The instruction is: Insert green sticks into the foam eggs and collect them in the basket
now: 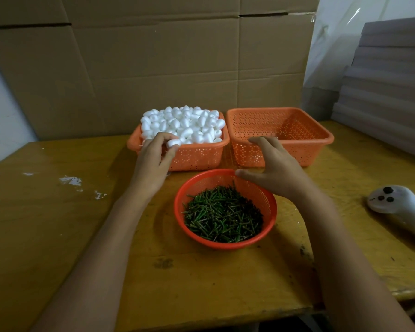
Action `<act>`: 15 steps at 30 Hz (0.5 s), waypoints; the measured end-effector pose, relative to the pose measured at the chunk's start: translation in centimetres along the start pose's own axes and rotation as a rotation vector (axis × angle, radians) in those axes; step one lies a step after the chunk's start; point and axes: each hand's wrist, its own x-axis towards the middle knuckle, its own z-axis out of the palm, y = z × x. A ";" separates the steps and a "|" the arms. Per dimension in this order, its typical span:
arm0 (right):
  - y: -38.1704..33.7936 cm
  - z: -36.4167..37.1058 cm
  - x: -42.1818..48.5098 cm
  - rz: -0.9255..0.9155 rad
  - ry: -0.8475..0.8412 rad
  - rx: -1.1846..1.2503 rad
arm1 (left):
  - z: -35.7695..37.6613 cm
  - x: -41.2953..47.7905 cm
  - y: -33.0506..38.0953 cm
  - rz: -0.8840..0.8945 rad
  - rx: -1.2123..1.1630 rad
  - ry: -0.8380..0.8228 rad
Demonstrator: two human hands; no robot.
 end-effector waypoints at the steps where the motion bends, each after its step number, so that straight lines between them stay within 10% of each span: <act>1: 0.0 0.0 -0.1 0.006 0.004 0.002 | 0.1 0.0 0.1 0.011 -0.003 0.002; 15: -0.6 0.0 -0.3 0.060 0.072 -0.014 | 0.5 -0.8 1.5 0.140 -0.069 0.041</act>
